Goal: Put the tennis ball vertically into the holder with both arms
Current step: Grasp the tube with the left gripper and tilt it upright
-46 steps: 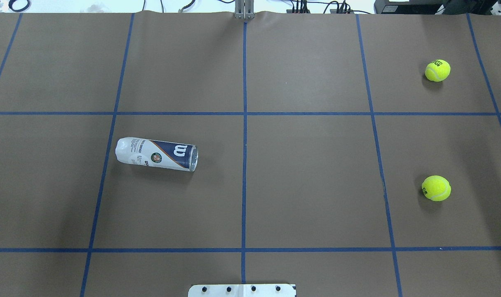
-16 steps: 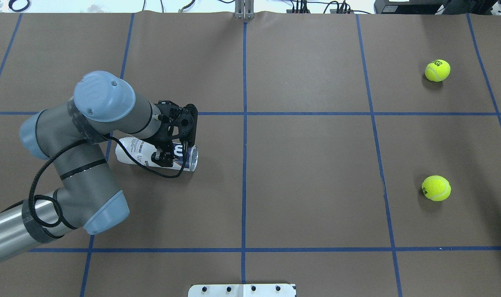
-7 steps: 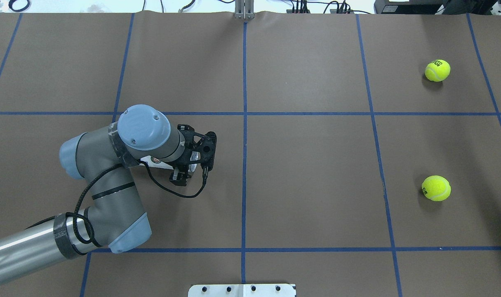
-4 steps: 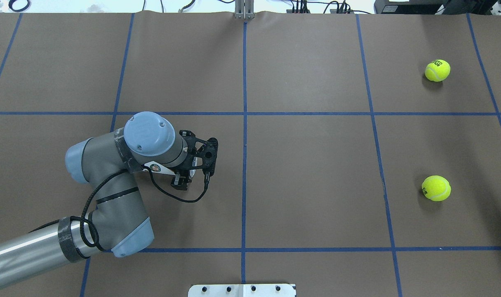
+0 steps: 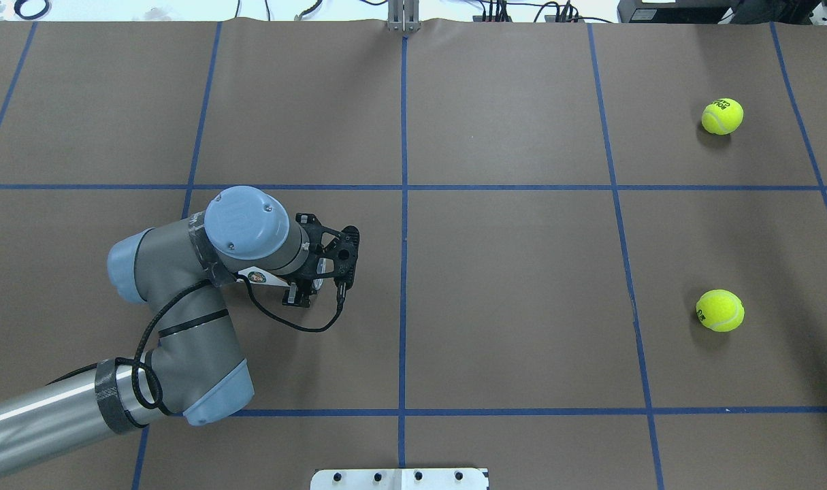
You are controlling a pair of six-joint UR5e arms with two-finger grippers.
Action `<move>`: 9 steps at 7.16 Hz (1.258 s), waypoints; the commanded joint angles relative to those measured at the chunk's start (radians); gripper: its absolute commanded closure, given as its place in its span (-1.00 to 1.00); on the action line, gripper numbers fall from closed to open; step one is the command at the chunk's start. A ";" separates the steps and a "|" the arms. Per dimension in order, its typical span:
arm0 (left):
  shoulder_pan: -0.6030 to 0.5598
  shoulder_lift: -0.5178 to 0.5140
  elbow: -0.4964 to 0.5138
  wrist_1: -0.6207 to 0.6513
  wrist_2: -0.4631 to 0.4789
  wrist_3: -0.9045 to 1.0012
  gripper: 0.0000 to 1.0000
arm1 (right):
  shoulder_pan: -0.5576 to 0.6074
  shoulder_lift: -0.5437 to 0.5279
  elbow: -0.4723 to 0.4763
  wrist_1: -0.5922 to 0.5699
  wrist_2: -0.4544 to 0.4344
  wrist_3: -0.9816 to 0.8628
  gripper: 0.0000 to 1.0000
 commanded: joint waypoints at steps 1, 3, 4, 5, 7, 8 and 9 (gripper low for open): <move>-0.016 -0.003 -0.079 0.005 -0.004 -0.002 -0.28 | 0.000 0.003 -0.001 0.001 0.005 -0.001 -1.00; -0.039 -0.006 -0.205 -0.009 -0.012 -0.076 -0.30 | 0.000 0.005 0.001 0.001 0.007 0.000 -1.00; -0.040 -0.012 -0.247 -0.065 -0.012 -0.180 -0.30 | 0.000 0.005 0.004 0.001 0.019 0.000 -1.00; -0.043 -0.021 -0.247 -0.186 -0.012 -0.275 -0.30 | 0.000 0.006 0.002 0.001 0.024 -0.001 -1.00; -0.045 -0.021 -0.238 -0.463 -0.002 -0.492 -0.32 | 0.000 0.008 0.002 0.001 0.025 0.000 -1.00; -0.043 -0.021 -0.223 -0.595 0.065 -0.559 -0.32 | 0.000 0.010 0.002 0.001 0.025 0.000 -1.00; -0.036 -0.029 -0.157 -0.780 0.165 -0.638 -0.33 | 0.000 0.013 0.002 0.001 0.025 -0.001 -1.00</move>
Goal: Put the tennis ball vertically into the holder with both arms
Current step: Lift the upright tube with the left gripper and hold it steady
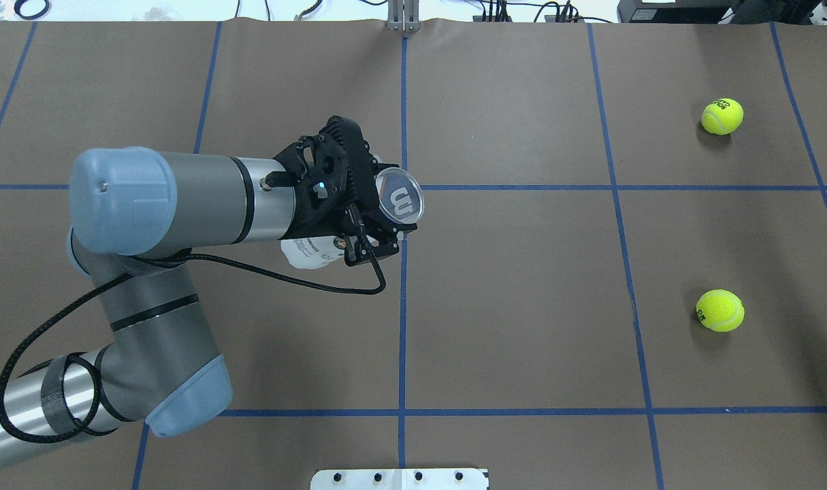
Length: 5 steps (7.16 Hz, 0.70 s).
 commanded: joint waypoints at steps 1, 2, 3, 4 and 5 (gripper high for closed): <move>0.006 -0.036 0.168 -0.416 0.159 -0.153 -0.33 | 0.000 0.003 0.000 0.000 0.002 0.000 -1.00; 0.007 -0.091 0.280 -0.564 0.238 -0.205 -0.38 | 0.000 0.003 0.000 0.000 0.002 0.000 -1.00; 0.007 -0.146 0.371 -0.681 0.330 -0.253 -0.38 | 0.000 0.003 0.000 0.000 0.002 0.000 -1.00; 0.007 -0.158 0.411 -0.756 0.402 -0.279 -0.39 | 0.000 0.003 0.000 0.000 0.002 0.000 -1.00; 0.007 -0.159 0.465 -0.821 0.435 -0.281 -0.39 | 0.000 0.003 0.000 0.000 0.002 0.000 -1.00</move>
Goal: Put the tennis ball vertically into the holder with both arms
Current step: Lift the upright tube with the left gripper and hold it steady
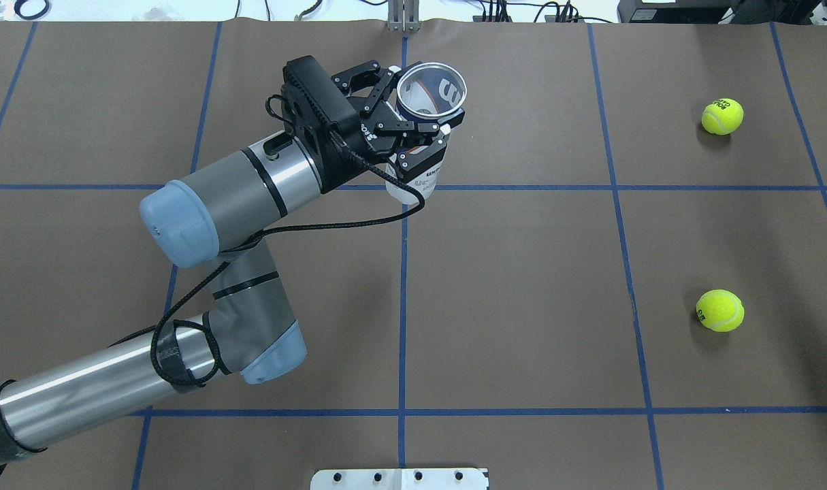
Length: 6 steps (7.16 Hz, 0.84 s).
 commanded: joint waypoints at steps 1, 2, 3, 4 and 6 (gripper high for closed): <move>0.000 -0.020 0.150 -0.186 0.074 -0.017 -0.38 | 0.000 0.000 0.000 0.000 0.000 0.000 -1.00; 0.000 -0.031 0.256 -0.292 0.074 -0.016 -0.38 | 0.000 0.000 0.000 0.000 0.000 0.000 -1.00; 0.000 -0.057 0.353 -0.370 0.074 -0.016 -0.38 | 0.000 0.000 0.000 0.000 0.000 -0.002 -1.00; 0.003 -0.060 0.413 -0.404 0.074 -0.016 -0.39 | 0.000 0.000 0.000 0.002 0.000 0.000 -1.00; 0.026 -0.062 0.461 -0.406 0.074 -0.013 -0.47 | 0.000 0.000 0.002 0.002 0.000 0.000 -1.00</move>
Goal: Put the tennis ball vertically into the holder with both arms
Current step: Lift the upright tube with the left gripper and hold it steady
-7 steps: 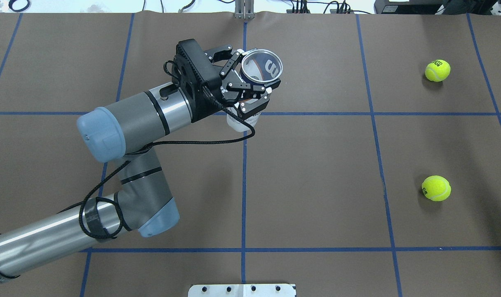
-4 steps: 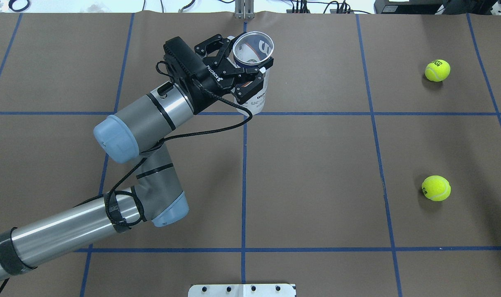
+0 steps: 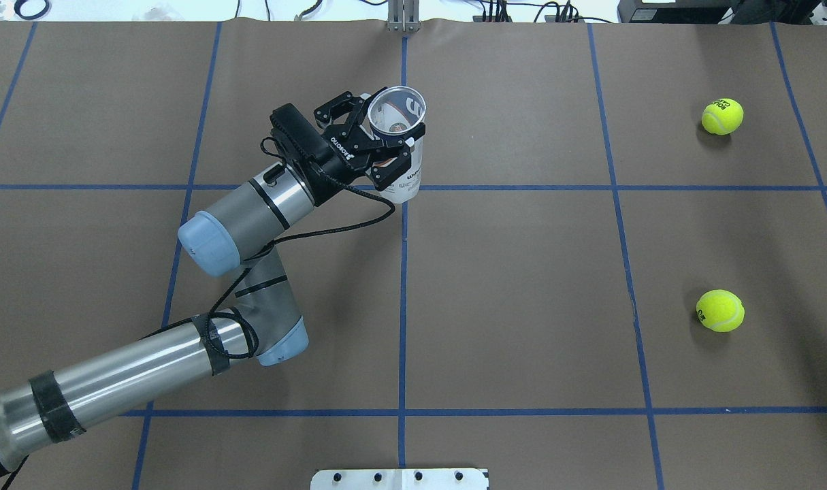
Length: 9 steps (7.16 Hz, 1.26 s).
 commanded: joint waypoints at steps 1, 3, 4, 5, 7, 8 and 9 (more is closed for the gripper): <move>0.030 -0.003 0.041 -0.010 0.000 0.001 -0.48 | 0.000 0.000 0.001 -0.001 0.000 0.000 -1.00; 0.053 -0.024 0.043 -0.010 0.002 0.001 -0.55 | 0.000 0.000 0.000 -0.001 0.000 0.000 -1.00; 0.053 -0.024 0.043 -0.010 0.002 -0.001 -0.55 | 0.000 0.002 0.000 -0.001 0.000 0.000 -1.00; 0.055 -0.023 0.043 -0.009 0.002 0.001 -0.55 | 0.000 0.000 0.000 -0.001 0.000 0.000 -1.00; 0.051 -0.015 0.041 -0.006 0.003 0.008 -0.67 | 0.000 0.000 0.000 -0.001 0.000 0.000 -1.00; 0.048 -0.015 0.040 -0.006 0.003 0.012 -0.88 | 0.000 0.002 0.000 -0.001 0.000 0.000 -1.00; 0.050 -0.010 0.040 -0.003 0.003 0.013 -0.97 | 0.000 0.002 0.000 -0.001 0.000 0.000 -1.00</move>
